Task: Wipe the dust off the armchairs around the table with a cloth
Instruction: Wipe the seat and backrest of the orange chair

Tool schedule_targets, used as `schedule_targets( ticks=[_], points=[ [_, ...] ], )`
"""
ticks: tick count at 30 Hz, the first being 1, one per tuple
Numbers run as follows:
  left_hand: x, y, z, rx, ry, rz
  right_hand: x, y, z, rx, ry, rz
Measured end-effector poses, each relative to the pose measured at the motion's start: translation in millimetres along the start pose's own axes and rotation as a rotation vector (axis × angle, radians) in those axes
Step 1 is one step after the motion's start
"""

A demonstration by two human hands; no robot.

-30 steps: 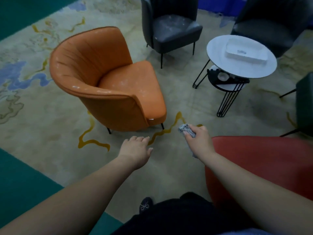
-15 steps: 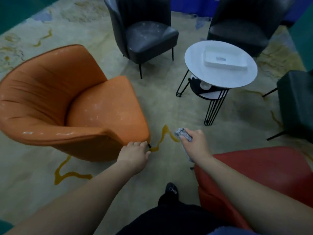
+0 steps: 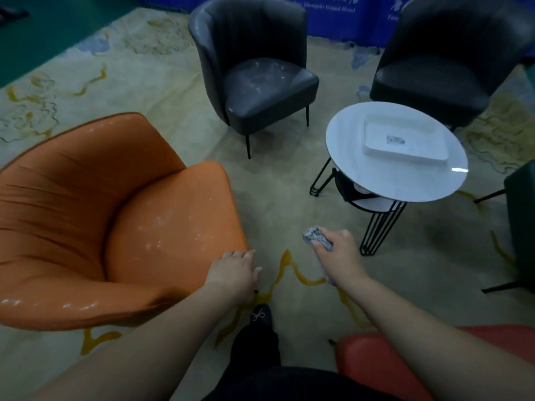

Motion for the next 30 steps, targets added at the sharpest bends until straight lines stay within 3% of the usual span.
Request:
schedule_targets(
  ticks=[15,25,30],
  points=[
    [-92.4,181.1,0.0,-0.021,-0.042,-0.007,-5.8,188.3,-2.2,-0.004,0.050,-0.038],
    [-127.5,277.2,-0.1,-0.289,-0.205,-0.033,-27.5,354.1,0.9,-0.135,0.014,-0.214],
    [-128.0,292.9,-1.8,-0.453,-0.324,-0.071,2.1,426.4,-18.0,-0.269,-0.017,-0.343]
  ],
)
Point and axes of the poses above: each hand's wrist, its own y-axis towards the middle knuckle, its own x-axis out of the palm, z = x × y, the point moved 5 cm from there along y, towards the middle knuckle, and after that the axes turned 12 degrees about -x, right-handed, at the moved point
